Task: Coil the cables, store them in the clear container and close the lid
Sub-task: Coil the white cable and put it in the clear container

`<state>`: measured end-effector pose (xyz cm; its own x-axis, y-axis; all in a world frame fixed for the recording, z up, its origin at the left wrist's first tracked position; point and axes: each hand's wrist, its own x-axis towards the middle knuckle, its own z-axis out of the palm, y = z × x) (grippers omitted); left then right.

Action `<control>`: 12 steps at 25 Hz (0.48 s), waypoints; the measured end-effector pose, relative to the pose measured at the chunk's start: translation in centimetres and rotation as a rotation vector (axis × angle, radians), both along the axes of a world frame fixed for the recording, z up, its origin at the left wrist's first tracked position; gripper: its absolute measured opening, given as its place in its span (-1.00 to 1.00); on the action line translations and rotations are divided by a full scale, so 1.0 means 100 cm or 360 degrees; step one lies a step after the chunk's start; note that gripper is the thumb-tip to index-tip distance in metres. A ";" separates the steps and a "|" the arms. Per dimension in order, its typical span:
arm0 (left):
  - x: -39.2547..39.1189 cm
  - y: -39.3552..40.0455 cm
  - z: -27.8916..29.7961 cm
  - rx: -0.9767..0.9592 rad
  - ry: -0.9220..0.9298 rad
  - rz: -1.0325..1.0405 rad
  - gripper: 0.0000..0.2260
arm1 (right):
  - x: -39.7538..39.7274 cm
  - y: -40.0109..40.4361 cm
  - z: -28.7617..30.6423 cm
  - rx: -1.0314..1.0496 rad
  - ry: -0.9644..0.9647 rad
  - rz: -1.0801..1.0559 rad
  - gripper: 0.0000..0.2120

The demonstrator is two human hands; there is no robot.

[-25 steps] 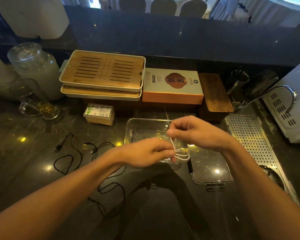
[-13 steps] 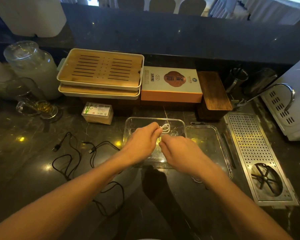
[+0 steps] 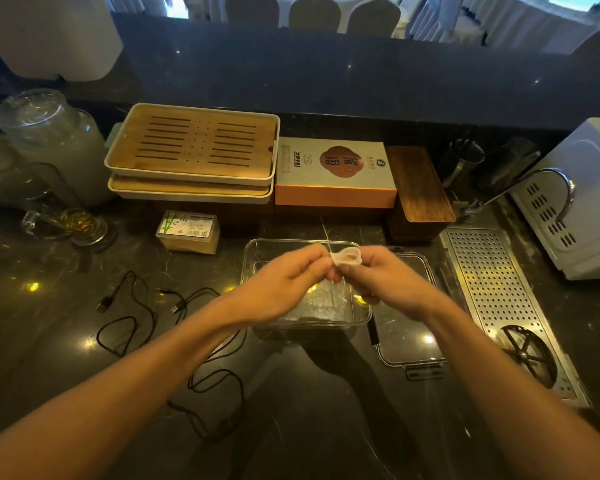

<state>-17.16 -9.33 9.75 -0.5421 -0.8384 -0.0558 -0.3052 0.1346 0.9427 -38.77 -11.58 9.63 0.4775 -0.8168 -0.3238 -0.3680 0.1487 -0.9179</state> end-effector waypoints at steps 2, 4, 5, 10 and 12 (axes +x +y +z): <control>-0.001 -0.003 -0.011 -0.0066 -0.0170 0.0214 -0.82 | 0.010 0.021 -0.013 -0.0110 0.0164 -0.0010 -0.66; -0.005 0.000 -0.025 -0.0126 -0.0478 0.0237 -0.82 | 0.021 0.039 -0.018 -0.0434 0.0564 0.0162 -0.72; -0.007 0.004 -0.032 -0.0162 -0.0608 0.0200 -0.82 | 0.024 0.044 -0.016 -0.0603 0.0800 0.0282 -0.75; -0.010 0.010 -0.032 -0.0331 -0.0701 -0.0107 -0.85 | 0.021 0.034 0.021 -0.0879 0.1195 0.0634 -0.83; -0.008 0.006 -0.025 -0.0288 -0.0681 -0.0259 -0.83 | 0.010 0.021 0.031 -0.0750 0.0979 0.0455 -0.81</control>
<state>-17.95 -8.71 7.27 -0.6272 -0.7616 -0.1634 -0.6213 0.3626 0.6946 -37.72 -9.48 12.71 0.5368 -0.8061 -0.2492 -0.7904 -0.3771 -0.4828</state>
